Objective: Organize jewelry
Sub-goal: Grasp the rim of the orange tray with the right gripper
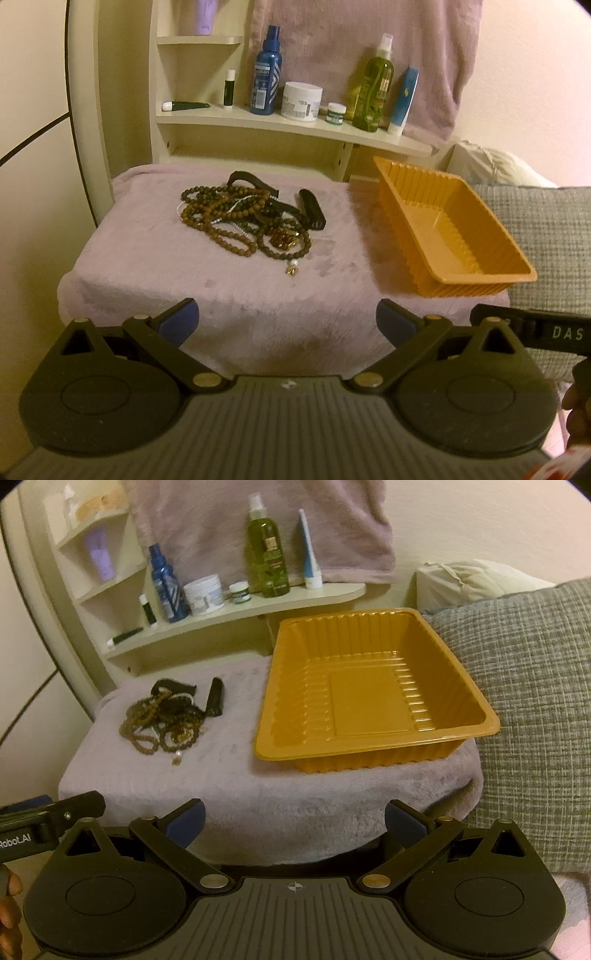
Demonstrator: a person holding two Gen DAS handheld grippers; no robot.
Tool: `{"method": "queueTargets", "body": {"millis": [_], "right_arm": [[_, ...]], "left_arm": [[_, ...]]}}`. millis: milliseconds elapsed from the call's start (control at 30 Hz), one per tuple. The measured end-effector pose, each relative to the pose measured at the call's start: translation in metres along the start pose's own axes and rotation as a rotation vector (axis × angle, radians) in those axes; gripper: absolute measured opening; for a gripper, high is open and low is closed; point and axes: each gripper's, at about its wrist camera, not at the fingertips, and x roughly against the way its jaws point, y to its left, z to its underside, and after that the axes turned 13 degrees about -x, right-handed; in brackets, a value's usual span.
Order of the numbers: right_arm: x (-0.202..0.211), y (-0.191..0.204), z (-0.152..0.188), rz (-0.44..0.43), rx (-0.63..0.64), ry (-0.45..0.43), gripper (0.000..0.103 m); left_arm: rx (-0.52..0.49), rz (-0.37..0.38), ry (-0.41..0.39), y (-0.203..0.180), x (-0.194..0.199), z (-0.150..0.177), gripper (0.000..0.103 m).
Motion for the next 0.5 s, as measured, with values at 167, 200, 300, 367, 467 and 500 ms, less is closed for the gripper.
{"method": "queueTargets", "body": {"millis": [167,200,300,367,467,500], "right_arm": [[0.01,-0.02,-0.01,-0.027,-0.078,-0.087,0.103],[0.012,-0.026,-0.012,-0.038,-0.094,-0.111,0.102],[0.017,-0.045,-0.022,-0.057,-0.15,-0.177,0.087],[0.017,-0.058,-0.03,-0.059,-0.187,-0.202,0.078],[0.016,-0.079,-0.041,-0.044,-0.237,-0.239,0.071],[0.014,-0.084,-0.045,-0.034,-0.242,-0.245,0.07]], "left_arm": [[0.044,0.03,-0.036,0.006,-0.008,-0.007,0.101],[0.052,0.035,-0.046,0.007,-0.01,-0.008,0.101],[0.069,0.047,-0.065,0.009,-0.017,-0.012,0.101],[0.077,0.056,-0.072,0.01,-0.021,-0.015,0.101],[0.084,0.063,-0.081,0.011,-0.028,-0.017,0.101],[0.087,0.064,-0.082,0.011,-0.03,-0.017,0.101]]}}
